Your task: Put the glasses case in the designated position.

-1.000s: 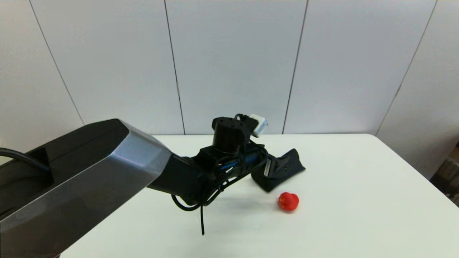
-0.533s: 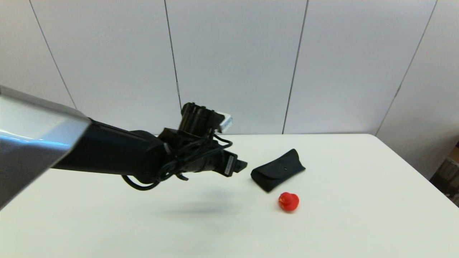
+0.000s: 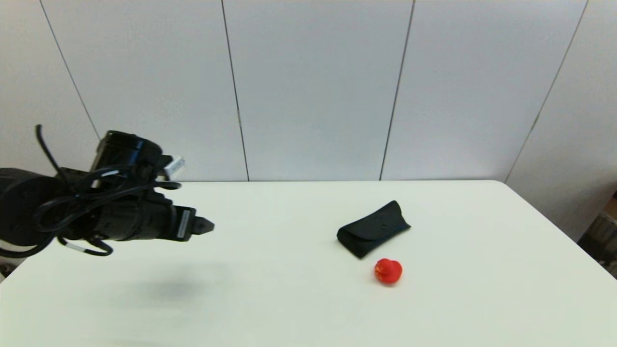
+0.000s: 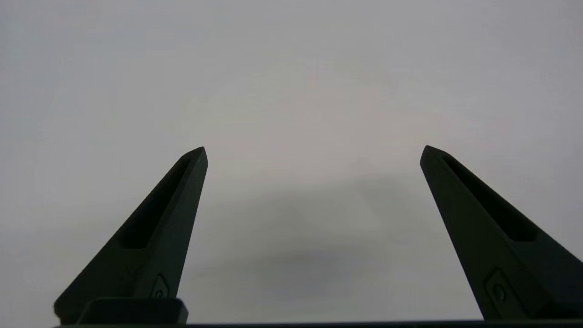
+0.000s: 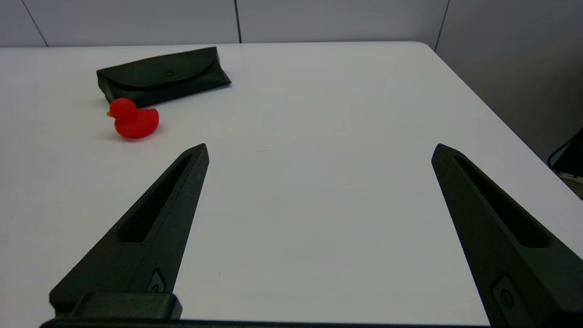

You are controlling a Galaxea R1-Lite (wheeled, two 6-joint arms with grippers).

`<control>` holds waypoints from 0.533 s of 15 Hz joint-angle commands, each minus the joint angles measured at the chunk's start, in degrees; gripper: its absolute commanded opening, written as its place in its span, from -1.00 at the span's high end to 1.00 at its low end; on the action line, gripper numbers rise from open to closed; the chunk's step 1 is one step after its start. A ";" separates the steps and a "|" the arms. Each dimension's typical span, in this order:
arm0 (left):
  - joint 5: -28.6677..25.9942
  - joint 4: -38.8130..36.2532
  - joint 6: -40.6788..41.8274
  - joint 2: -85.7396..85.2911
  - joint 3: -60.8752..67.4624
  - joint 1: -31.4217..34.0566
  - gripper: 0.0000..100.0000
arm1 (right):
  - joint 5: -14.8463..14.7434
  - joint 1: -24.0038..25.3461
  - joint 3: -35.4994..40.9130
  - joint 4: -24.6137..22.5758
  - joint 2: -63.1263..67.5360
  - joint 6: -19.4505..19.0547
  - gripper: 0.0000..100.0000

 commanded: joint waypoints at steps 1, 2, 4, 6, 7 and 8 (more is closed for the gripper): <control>2.16 0.11 0.15 -11.86 2.86 11.62 -1.00 | 0.00 0.00 0.00 0.00 0.09 0.04 -1.00; 2.16 -0.15 0.06 -14.15 3.04 13.46 -1.00 | 0.00 0.00 0.00 0.00 0.00 -0.13 -1.00; 2.24 -2.35 -0.47 -20.91 4.36 15.31 -1.00 | 0.00 0.00 0.00 0.00 0.00 -0.13 -1.00; 2.07 -9.11 -0.55 -28.47 9.19 16.10 -1.00 | 0.00 0.00 0.00 0.00 0.09 0.04 -1.00; 1.89 -13.07 -0.55 -32.60 11.92 16.10 -1.00 | 0.00 0.00 0.00 0.00 0.00 0.04 -1.00; 1.45 -17.02 -0.47 -36.65 15.08 16.01 -1.00 | 0.00 0.00 0.00 0.00 0.00 0.04 -1.00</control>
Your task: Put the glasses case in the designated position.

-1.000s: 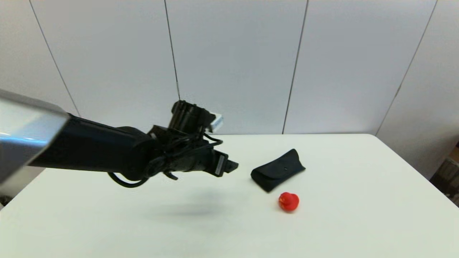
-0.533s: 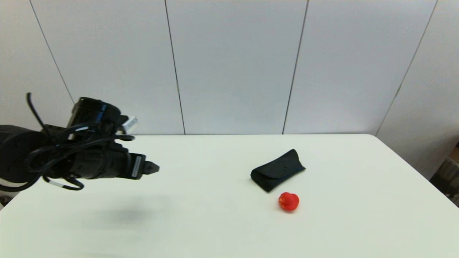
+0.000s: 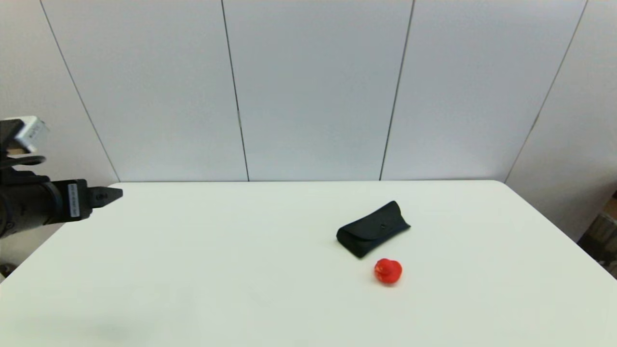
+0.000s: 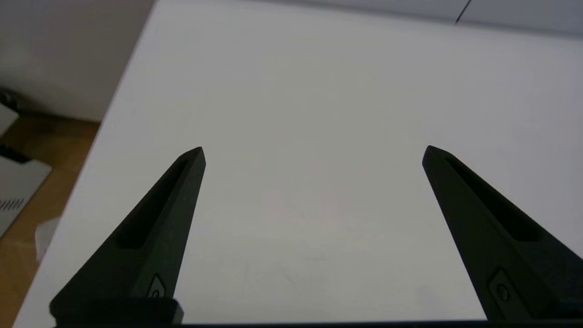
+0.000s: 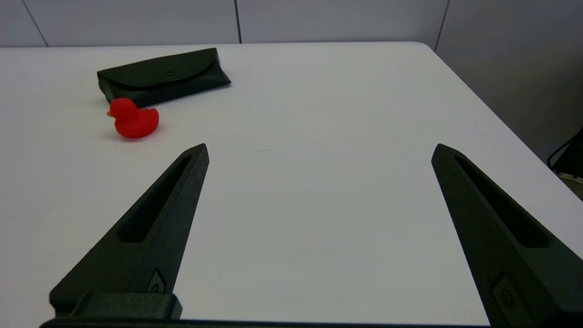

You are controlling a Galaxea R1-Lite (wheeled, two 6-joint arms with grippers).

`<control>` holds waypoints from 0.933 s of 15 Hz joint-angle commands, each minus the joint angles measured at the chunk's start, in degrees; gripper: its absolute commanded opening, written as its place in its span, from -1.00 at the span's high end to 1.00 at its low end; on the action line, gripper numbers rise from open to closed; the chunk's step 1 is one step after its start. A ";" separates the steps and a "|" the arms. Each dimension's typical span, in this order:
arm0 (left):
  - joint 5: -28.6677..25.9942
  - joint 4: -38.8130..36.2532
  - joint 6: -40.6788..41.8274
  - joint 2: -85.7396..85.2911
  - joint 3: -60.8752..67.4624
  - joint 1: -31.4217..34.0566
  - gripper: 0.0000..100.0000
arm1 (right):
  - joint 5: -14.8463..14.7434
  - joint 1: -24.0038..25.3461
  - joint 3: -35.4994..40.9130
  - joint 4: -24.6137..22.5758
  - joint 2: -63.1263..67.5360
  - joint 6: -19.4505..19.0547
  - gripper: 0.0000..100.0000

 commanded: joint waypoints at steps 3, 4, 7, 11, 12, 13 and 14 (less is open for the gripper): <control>-5.57 -24.61 -0.01 -28.87 19.55 1.32 -1.00 | 0.00 -0.02 0.00 0.00 0.09 -0.11 -1.00; -9.26 -27.16 -0.01 -32.47 22.54 1.32 -1.00 | 0.00 -0.02 0.00 0.00 0.00 0.07 -1.00; -18.05 -28.21 -3.00 -41.70 27.28 1.24 -1.00 | 0.00 -0.02 0.00 0.00 0.09 0.07 -1.00; -20.51 -25.31 -3.35 -51.02 31.41 1.24 -1.00 | 0.00 -0.02 0.00 0.00 0.09 0.07 -1.00; -20.42 -23.82 -3.18 -53.04 32.03 1.15 -1.00 | 0.00 -0.02 0.00 0.00 0.09 -0.11 -1.00; -20.33 -22.06 -3.09 -55.32 32.47 1.15 -1.00 | 0.00 -0.02 0.00 0.00 0.09 0.07 -1.00; -19.98 -20.30 -3.18 -57.17 33.00 1.15 -1.00 | 0.00 -0.02 0.00 0.00 0.00 -0.11 -1.00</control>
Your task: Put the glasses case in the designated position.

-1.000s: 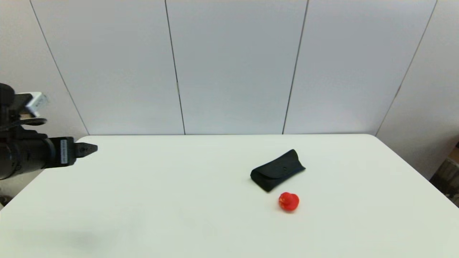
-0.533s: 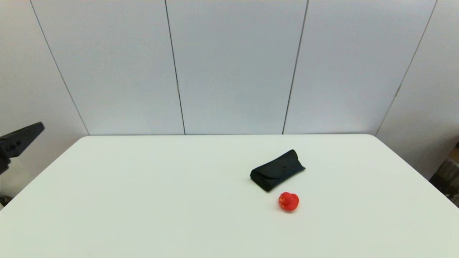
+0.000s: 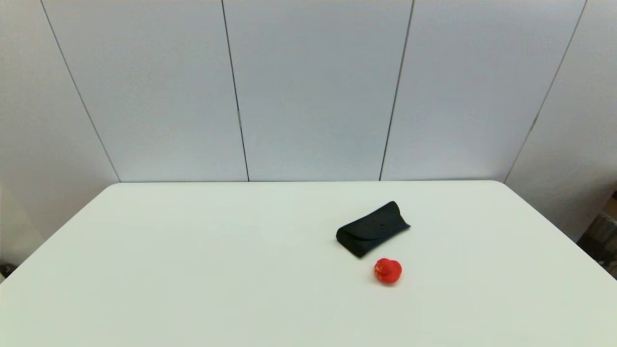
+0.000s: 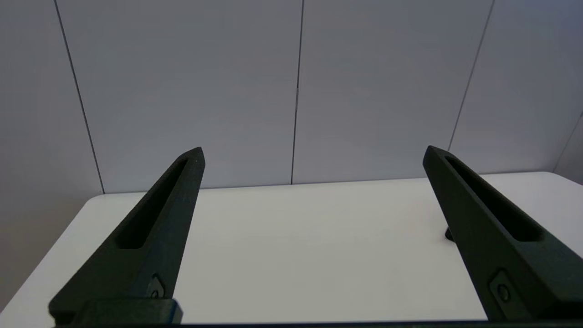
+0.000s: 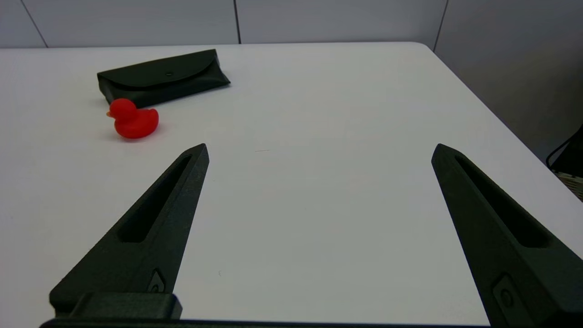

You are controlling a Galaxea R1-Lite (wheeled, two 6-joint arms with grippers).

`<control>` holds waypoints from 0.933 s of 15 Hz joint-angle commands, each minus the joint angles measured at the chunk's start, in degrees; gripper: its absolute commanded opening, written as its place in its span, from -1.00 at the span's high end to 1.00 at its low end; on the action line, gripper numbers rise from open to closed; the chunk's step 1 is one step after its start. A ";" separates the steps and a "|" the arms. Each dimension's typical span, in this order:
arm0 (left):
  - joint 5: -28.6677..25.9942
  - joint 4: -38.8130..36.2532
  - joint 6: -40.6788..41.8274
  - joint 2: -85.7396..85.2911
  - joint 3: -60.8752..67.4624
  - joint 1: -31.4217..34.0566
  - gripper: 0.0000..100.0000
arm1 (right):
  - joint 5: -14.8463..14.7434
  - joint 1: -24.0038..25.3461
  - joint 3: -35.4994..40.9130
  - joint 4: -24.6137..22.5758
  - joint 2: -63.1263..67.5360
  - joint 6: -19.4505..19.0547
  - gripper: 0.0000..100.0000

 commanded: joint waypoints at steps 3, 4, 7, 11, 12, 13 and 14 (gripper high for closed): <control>4.73 10.08 1.25 -14.40 3.65 -0.21 -1.00 | 0.00 0.00 0.00 0.00 -0.02 0.09 -1.00; 5.52 11.04 1.51 -16.07 4.27 -0.56 -1.00 | 0.00 0.00 0.00 -0.09 0.06 0.09 -1.00; 6.31 18.60 1.86 -22.48 6.55 -1.18 -1.00 | 0.00 0.00 0.00 0.00 0.06 0.09 -1.00; 14.22 19.57 5.82 -24.33 13.41 -1.26 -1.00 | 0.00 0.00 0.00 0.00 0.06 0.09 -1.00; 14.31 19.57 5.73 -24.33 14.46 -1.26 -1.00 | 0.00 0.00 0.00 0.00 -0.02 -0.08 -1.00; 14.31 19.57 5.38 -24.33 15.17 -1.26 -1.00 | 0.00 -0.08 0.00 0.00 0.06 0.09 -1.00; 14.13 19.57 5.38 -24.33 15.61 -1.26 -1.00 | 0.00 0.00 0.00 0.00 -0.02 0.09 -1.00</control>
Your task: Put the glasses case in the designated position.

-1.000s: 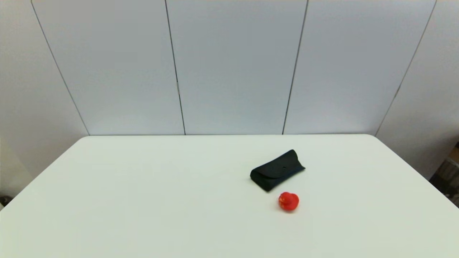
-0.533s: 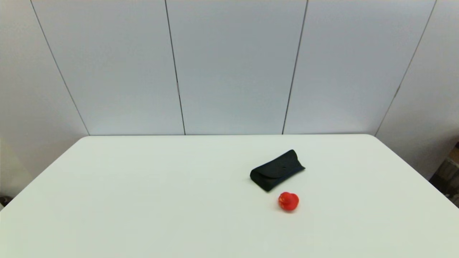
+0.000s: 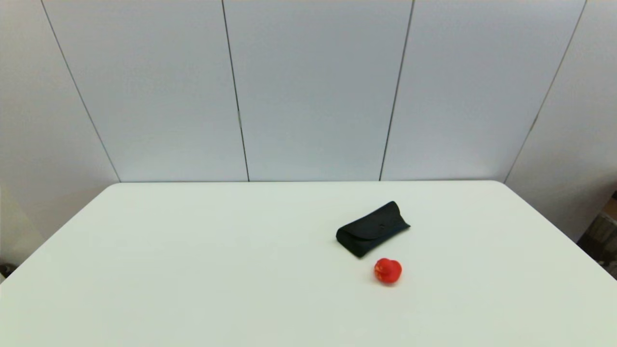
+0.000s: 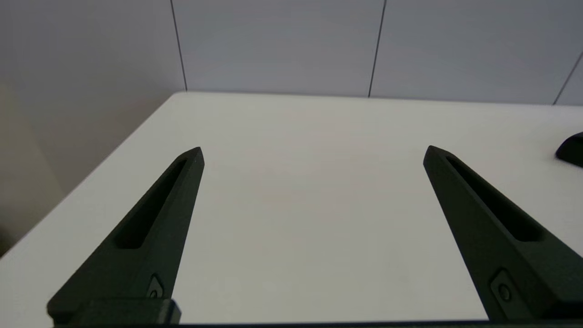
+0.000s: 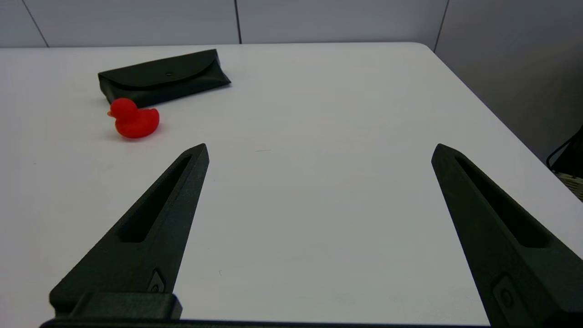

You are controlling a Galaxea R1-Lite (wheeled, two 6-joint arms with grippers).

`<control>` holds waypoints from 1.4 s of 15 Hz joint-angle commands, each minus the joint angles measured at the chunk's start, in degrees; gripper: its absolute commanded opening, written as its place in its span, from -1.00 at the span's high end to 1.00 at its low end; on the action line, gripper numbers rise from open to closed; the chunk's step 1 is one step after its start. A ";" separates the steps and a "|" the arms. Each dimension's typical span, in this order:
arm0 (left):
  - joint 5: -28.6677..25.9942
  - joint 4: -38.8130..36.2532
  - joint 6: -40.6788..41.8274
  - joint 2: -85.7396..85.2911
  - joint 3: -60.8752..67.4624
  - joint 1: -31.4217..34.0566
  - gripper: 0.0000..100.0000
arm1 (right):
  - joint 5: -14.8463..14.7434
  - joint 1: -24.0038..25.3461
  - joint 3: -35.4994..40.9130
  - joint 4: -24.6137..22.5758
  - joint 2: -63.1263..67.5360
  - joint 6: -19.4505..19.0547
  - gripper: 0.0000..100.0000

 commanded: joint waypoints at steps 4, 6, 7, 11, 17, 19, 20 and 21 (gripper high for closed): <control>-1.30 2.20 -0.10 -0.62 3.68 0.03 -1.00 | 0.00 0.00 0.00 0.00 0.06 0.09 -1.00; -1.12 3.87 -0.37 -0.62 3.68 0.03 -1.00 | 0.00 0.00 0.00 -0.09 -0.02 0.09 -1.00; -1.12 3.87 -0.28 -0.62 3.68 0.03 -1.00 | 0.00 0.00 0.00 -0.09 -0.02 0.09 -1.00; -1.03 3.87 -0.45 -0.62 3.68 0.03 -1.00 | 0.00 0.00 0.00 0.00 -0.02 0.09 -1.00; -1.12 3.87 -0.37 -0.62 3.68 -0.06 -1.00 | 0.00 0.00 0.00 0.00 -0.02 0.09 -1.00; -1.12 3.87 -0.37 -0.62 3.68 0.03 -1.00 | 0.00 -0.08 0.00 0.00 0.06 0.09 -1.00; -1.12 3.87 -0.37 -0.62 3.68 0.03 -1.00 | 0.00 0.00 0.00 0.00 0.06 -0.08 -1.00; -1.12 3.87 -0.37 -0.62 3.68 0.03 -1.00 | 0.00 0.00 0.00 0.00 0.06 0.09 -1.00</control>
